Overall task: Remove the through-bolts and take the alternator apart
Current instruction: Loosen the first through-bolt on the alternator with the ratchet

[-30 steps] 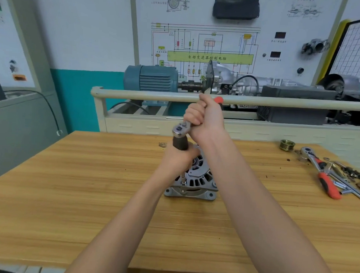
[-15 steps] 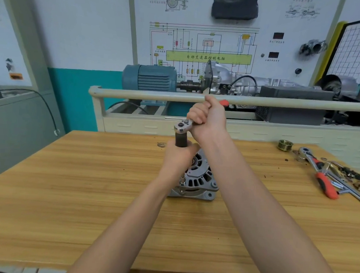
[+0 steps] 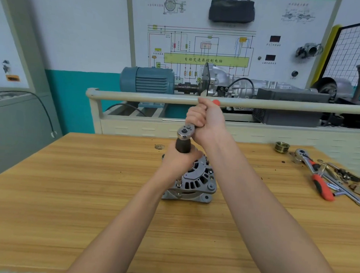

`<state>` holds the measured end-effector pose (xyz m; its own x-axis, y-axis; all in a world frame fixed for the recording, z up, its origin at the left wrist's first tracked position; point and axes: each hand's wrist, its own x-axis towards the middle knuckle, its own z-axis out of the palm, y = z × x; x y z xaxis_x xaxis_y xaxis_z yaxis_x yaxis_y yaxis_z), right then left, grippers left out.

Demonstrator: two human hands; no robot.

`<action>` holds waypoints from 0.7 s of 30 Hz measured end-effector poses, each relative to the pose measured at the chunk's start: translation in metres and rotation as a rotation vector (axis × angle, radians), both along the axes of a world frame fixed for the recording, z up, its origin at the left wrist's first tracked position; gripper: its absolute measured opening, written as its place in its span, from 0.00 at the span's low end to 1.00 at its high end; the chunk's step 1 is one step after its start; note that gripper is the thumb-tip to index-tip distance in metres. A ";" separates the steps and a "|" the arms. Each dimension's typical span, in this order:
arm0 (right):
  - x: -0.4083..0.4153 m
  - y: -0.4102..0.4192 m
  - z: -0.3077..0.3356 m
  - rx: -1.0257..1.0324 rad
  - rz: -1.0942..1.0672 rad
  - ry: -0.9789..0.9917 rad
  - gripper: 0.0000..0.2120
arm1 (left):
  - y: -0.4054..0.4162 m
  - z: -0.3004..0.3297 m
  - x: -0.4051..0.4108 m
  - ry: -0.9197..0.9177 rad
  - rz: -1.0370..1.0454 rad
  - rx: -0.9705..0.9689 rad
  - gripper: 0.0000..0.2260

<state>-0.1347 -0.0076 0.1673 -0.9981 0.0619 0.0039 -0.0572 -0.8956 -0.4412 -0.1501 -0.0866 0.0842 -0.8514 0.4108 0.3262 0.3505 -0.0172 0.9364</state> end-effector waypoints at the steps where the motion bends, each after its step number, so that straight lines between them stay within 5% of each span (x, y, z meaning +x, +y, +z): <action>1: -0.001 -0.001 -0.001 -0.040 -0.086 0.010 0.21 | 0.005 -0.001 0.000 -0.021 0.117 0.064 0.18; 5: 0.002 -0.001 0.000 0.020 0.036 0.012 0.23 | 0.011 -0.011 0.006 -0.009 0.164 0.226 0.21; 10: 0.001 0.005 0.003 0.203 0.348 0.016 0.25 | -0.018 0.003 0.001 0.115 -0.391 -0.193 0.16; 12: 0.001 -0.001 0.003 0.135 0.234 -0.005 0.24 | -0.015 0.003 -0.001 0.139 -0.245 -0.185 0.17; 16: -0.002 -0.014 -0.001 -0.064 -0.230 0.011 0.20 | 0.006 -0.002 0.003 -0.060 0.270 0.234 0.17; 18: -0.001 -0.013 -0.001 -0.041 -0.218 0.010 0.20 | 0.010 -0.006 0.004 -0.057 0.272 0.283 0.18; 21: 0.002 0.000 0.001 0.041 0.105 0.009 0.23 | 0.004 -0.007 0.006 0.034 0.128 0.109 0.18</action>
